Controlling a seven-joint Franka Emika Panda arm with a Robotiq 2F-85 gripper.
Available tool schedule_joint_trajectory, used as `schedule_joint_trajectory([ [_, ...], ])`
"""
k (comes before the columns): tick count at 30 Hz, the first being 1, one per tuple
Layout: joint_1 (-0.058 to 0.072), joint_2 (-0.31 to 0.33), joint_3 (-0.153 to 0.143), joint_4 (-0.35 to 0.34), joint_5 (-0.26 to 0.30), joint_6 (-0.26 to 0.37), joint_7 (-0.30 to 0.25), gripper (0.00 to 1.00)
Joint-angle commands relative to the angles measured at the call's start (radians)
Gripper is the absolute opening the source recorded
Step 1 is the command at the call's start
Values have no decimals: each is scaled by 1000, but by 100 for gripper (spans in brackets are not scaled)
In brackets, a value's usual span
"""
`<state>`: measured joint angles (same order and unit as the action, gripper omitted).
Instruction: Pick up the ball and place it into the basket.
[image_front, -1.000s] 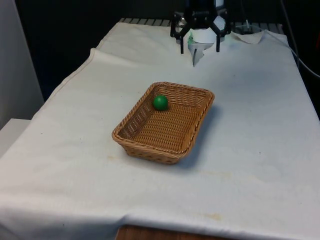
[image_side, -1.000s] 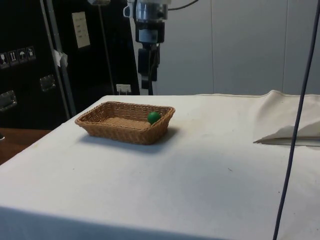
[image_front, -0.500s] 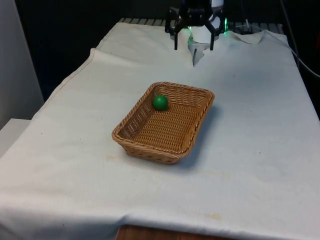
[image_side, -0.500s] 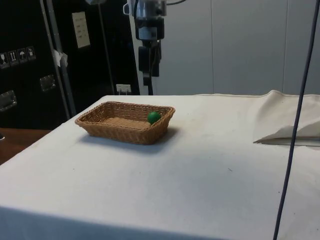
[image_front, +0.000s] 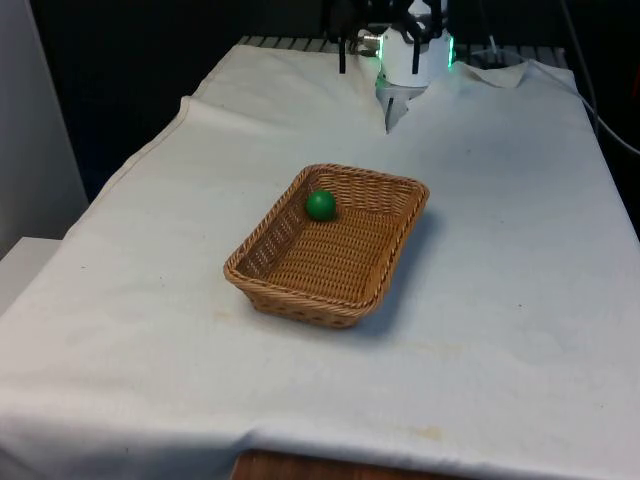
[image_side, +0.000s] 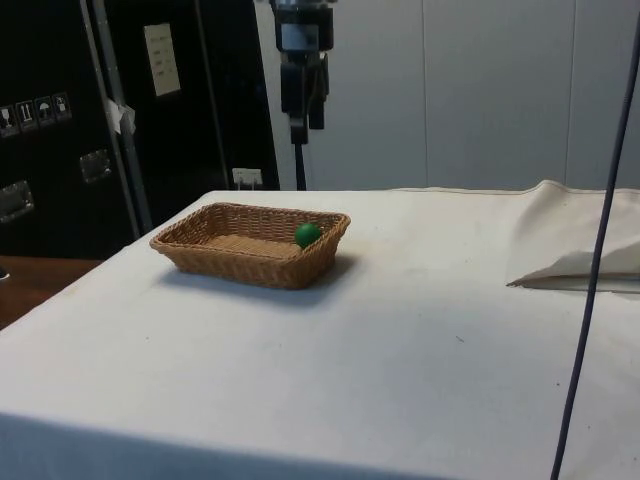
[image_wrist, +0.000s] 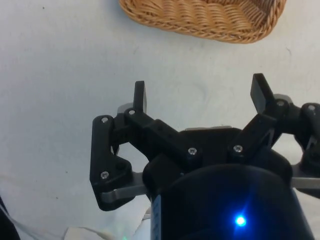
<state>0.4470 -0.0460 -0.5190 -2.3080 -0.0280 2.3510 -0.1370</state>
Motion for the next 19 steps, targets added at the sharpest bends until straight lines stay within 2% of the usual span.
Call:
schedule_joint_trajectory([
  [1, -2, -11, 0, -2, -20, -9, 16, 100],
  [2, 0, -7, -1, 0, 0, -6, 0, 100],
  [3, -3, -18, 0, -1, -21, -16, 16, 100],
  [10, -6, -67, -3, 3, -44, -71, 30, 100],
  [11, -2, -60, -5, 0, -25, -59, 14, 100],
  [13, -6, -76, -3, 4, -51, -82, 36, 100],
  [19, -4, -80, -4, 3, -47, -86, 36, 100],
])
